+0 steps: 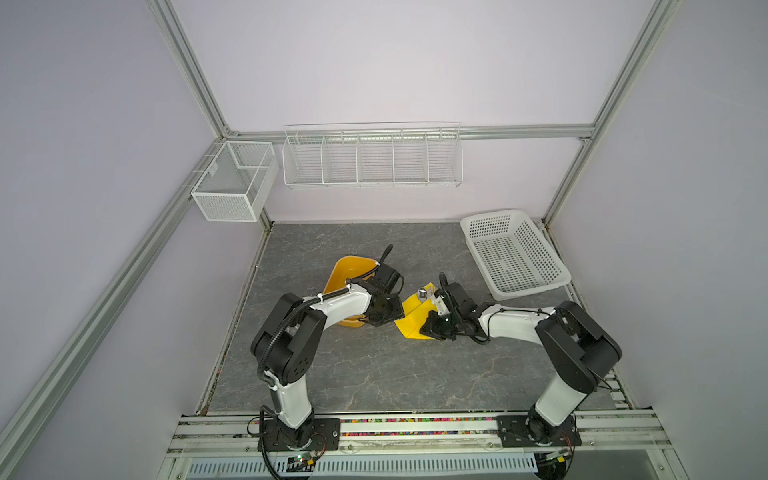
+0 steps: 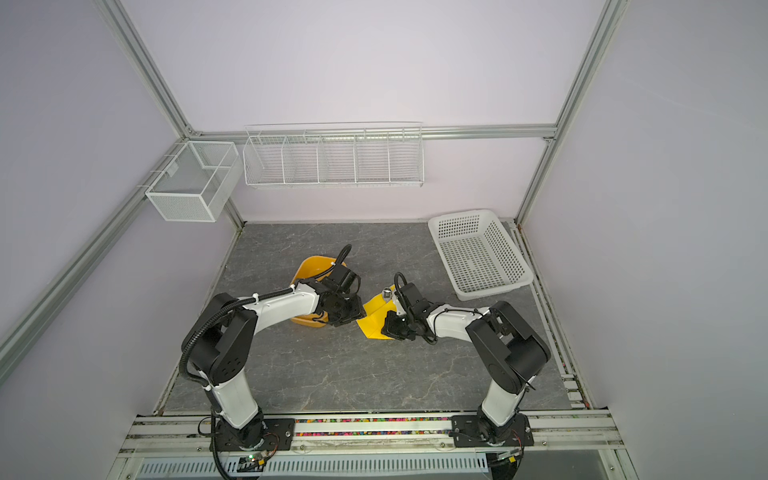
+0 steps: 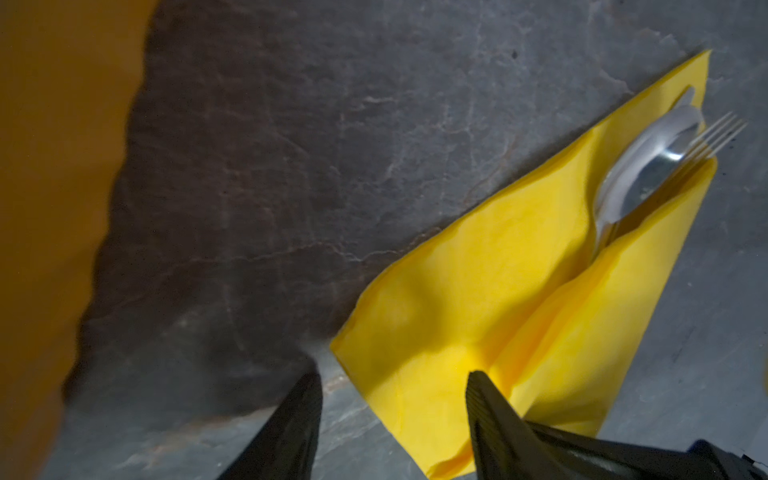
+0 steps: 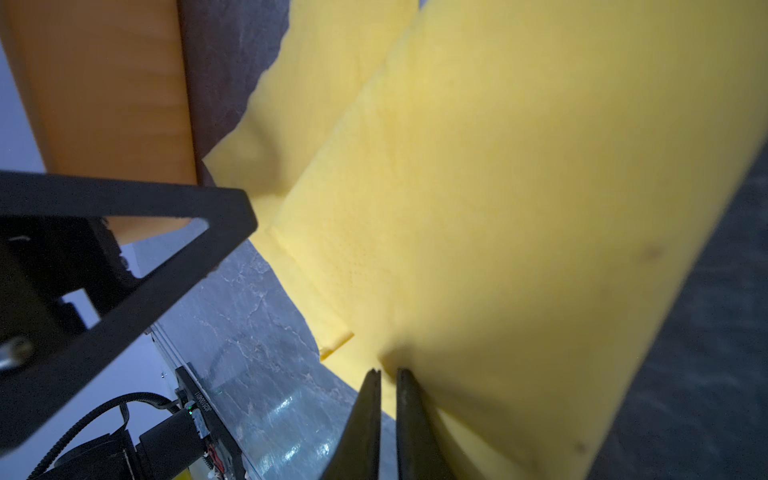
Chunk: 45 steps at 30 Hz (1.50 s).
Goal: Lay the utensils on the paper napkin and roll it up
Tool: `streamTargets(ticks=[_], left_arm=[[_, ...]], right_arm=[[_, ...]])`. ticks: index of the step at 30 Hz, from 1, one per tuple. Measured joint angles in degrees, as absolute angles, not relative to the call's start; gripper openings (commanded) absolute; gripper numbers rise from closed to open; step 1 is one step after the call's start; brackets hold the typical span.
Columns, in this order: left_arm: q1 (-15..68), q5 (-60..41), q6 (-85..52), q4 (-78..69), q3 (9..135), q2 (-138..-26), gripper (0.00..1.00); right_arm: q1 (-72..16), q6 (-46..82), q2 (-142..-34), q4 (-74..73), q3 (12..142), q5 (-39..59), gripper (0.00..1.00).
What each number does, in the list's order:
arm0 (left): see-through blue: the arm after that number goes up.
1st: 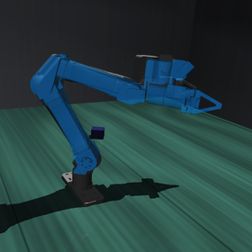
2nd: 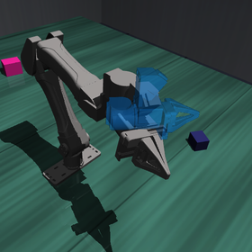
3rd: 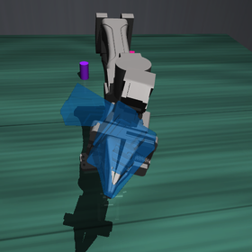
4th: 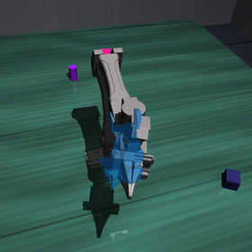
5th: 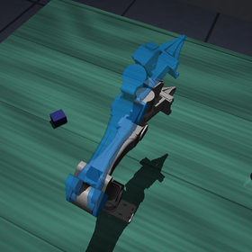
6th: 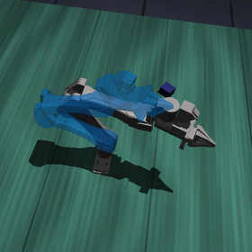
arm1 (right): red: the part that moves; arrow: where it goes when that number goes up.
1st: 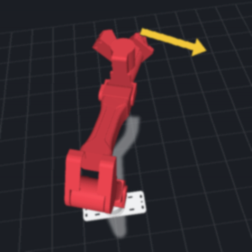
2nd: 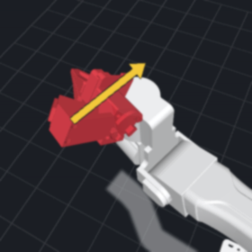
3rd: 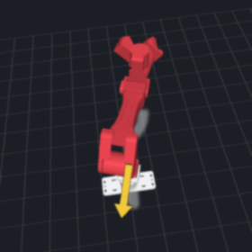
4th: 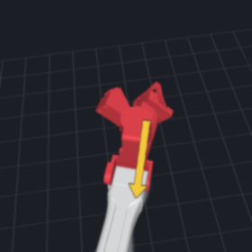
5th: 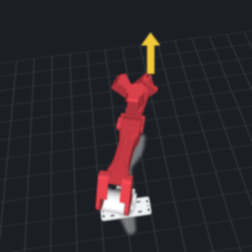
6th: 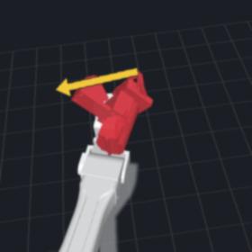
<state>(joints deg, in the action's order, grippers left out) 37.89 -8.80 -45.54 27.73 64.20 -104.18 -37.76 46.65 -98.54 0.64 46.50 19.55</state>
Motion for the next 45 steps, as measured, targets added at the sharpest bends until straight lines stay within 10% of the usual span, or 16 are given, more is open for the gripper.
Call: streamTargets(ticks=[8, 35, 45], left_arm=[[37.9, -10.0, -47.1, 23.7, 63.6, -104.7, 0.38], [37.5, -15.8, -55.1, 9.0, 52.8, -99.9, 0.45], [37.5, -15.2, -55.7, 9.1, 52.0, -99.6, 0.17]], right_arm=[[-37.8, 46.7, -98.5, 0.6, 46.5, 19.3, 0.13], [-37.8, 46.7, -98.5, 0.7, 46.5, 19.2, 0.14], [-37.8, 46.7, -98.5, 0.9, 46.6, 19.2, 0.14]])
